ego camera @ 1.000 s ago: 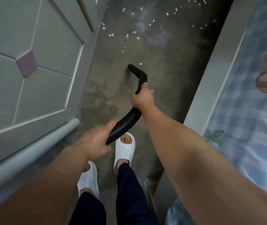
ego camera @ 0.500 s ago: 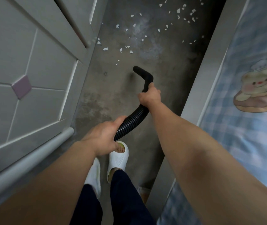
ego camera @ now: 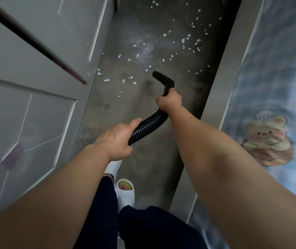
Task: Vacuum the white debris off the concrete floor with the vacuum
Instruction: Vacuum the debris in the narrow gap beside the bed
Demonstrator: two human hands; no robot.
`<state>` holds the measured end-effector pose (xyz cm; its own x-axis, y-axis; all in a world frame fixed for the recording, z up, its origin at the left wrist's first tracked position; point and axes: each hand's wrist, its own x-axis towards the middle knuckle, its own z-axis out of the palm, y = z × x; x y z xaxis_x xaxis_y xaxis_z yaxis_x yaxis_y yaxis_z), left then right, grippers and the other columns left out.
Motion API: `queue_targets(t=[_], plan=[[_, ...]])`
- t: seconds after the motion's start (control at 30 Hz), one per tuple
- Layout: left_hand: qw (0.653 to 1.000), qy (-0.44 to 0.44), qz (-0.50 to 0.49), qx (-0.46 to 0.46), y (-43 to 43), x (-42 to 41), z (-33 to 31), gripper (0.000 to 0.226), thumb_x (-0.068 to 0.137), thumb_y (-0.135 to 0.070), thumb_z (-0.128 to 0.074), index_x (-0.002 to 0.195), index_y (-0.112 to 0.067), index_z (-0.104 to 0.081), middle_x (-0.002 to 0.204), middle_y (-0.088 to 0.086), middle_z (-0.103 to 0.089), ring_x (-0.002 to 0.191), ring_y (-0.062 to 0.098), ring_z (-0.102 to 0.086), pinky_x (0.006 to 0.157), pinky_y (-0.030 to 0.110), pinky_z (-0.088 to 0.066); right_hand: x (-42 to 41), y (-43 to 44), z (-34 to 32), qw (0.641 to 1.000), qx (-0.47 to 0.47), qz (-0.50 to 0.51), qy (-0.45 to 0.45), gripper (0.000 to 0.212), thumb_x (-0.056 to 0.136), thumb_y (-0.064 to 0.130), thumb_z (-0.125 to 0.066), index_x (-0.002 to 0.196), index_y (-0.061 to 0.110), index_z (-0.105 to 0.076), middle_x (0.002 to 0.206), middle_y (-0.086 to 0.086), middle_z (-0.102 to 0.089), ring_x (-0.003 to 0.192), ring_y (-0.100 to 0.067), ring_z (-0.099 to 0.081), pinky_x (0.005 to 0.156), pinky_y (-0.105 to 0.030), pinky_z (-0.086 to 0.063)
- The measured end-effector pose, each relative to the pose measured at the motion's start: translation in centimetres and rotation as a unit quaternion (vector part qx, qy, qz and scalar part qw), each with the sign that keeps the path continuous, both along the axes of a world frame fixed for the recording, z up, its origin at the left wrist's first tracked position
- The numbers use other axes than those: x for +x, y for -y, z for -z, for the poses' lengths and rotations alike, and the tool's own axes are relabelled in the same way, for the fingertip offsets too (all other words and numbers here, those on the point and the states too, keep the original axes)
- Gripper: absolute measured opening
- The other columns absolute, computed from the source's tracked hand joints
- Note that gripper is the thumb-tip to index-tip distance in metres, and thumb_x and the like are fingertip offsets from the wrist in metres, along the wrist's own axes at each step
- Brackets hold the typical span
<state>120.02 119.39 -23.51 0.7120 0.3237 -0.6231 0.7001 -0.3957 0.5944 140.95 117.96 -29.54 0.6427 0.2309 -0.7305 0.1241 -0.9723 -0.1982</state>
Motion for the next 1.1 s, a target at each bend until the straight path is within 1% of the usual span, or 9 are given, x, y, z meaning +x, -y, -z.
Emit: queue_targets(t=[0.1, 0.23, 0.33, 0.5, 0.57, 0.67, 0.83, 0.93, 1.1], plan=[[1.0, -0.019, -0.011, 0.006, -1.8, 1.1, 1.2, 0.09, 0.07, -0.011, -0.064, 0.138, -0.044, -0.015, 0.093, 0.001, -0.052, 0.078, 0.027, -0.056, 0.063, 0.032, -0.045, 1.5, -2.2, 1.1, 1.0, 0.014, -0.006, 0.002, 0.058, 0.087, 0.02, -0.061, 0.139, 0.015, -0.036, 0.13, -0.014, -0.038, 0.088, -0.026, -0.051, 0.077, -0.034, -0.049], [0.998, -0.053, -0.018, 0.007, -3.0, 2.8, 3.0, 0.091, 0.07, -0.011, -0.061, 0.14, -0.046, -0.015, 0.086, 0.001, -0.052, 0.072, 0.027, -0.057, 0.059, 0.03, -0.044, 3.0, -3.3, 2.9, 1.0, 0.019, 0.012, 0.016, 0.067, 0.089, 0.022, -0.059, 0.147, 0.015, -0.026, 0.13, -0.014, -0.037, 0.079, -0.022, -0.044, 0.077, -0.033, -0.044], [0.998, -0.067, -0.015, -0.004, -3.7, 5.7, 4.2, 0.091, 0.071, -0.011, -0.062, 0.14, -0.046, -0.015, 0.084, 0.0, -0.052, 0.069, 0.025, -0.057, 0.057, 0.029, -0.043, 5.3, -3.4, 4.0, 0.999, 0.015, 0.036, 0.016, 0.073, 0.09, 0.023, -0.058, 0.151, 0.016, -0.018, 0.131, -0.015, -0.036, 0.081, -0.024, -0.045, 0.084, -0.037, -0.049], [0.999, -0.038, -0.034, 0.003, -5.0, 12.2, 5.1, 0.089, 0.073, -0.011, -0.063, 0.144, -0.04, -0.018, 0.101, 0.004, -0.06, 0.086, 0.028, -0.06, 0.068, 0.03, -0.045, 11.6, -5.4, 4.6, 0.999, 0.002, 0.045, 0.027, 0.076, 0.092, 0.023, -0.056, 0.154, 0.019, -0.013, 0.136, -0.016, -0.032, 0.088, -0.028, -0.052, 0.082, -0.038, -0.05], [0.999, -0.029, -0.039, 0.006, -5.8, 15.2, 5.1, 0.089, 0.072, -0.012, -0.064, 0.143, -0.042, -0.018, 0.096, 0.001, -0.056, 0.084, 0.028, -0.058, 0.067, 0.03, -0.044, 14.5, -6.4, 4.7, 0.998, 0.003, 0.05, 0.03, 0.075, 0.092, 0.024, -0.057, 0.153, 0.02, -0.014, 0.135, -0.016, -0.032, 0.086, -0.027, -0.051, 0.084, -0.04, -0.054], [0.998, -0.031, -0.045, -0.009, -7.7, 19.7, 5.4, 0.093, 0.071, -0.02, -0.071, 0.144, -0.042, -0.018, 0.092, -0.001, -0.049, 0.079, 0.024, -0.051, 0.068, 0.029, -0.041, 19.2, -8.2, 4.9, 0.998, 0.003, 0.061, 0.033, 0.074, 0.092, 0.025, -0.058, 0.153, 0.021, -0.015, 0.138, -0.016, -0.03, 0.097, -0.032, -0.056, 0.088, -0.044, -0.054], [0.999, -0.032, -0.008, 0.015, -10.7, 25.1, 6.4, 0.096, 0.07, -0.014, -0.07, 0.146, -0.039, -0.018, 0.109, 0.006, -0.059, 0.097, 0.032, -0.059, 0.08, 0.036, -0.05, 24.8, -10.6, 5.3, 0.996, 0.009, 0.067, 0.053, 0.071, 0.092, 0.025, -0.058, 0.151, 0.016, -0.019, 0.139, -0.018, -0.03, 0.082, -0.024, -0.046, 0.072, -0.031, -0.042], [0.999, -0.028, 0.013, 0.024, -11.5, 26.1, 6.7, 0.09, 0.072, -0.012, -0.064, 0.146, -0.038, -0.019, 0.11, 0.006, -0.06, 0.096, 0.031, -0.059, 0.079, 0.036, -0.05, 25.7, -10.9, 5.5, 0.995, 0.017, 0.079, 0.05, 0.07, 0.091, 0.024, -0.058, 0.149, 0.015, -0.02, 0.137, -0.018, -0.031, 0.081, -0.023, -0.045, 0.07, -0.031, -0.04], [0.997, -0.044, 0.059, 0.013, -11.6, 24.7, 6.3, 0.089, 0.075, -0.012, -0.062, 0.147, -0.039, -0.017, 0.108, 0.004, -0.059, 0.095, 0.028, -0.058, 0.079, 0.035, -0.049, 23.9, -8.7, 5.8, 0.989, 0.025, 0.147, 0.023, 0.074, 0.092, 0.026, -0.057, 0.153, 0.014, -0.016, 0.141, -0.02, -0.03, 0.098, -0.031, -0.055, 0.075, -0.034, -0.045]])
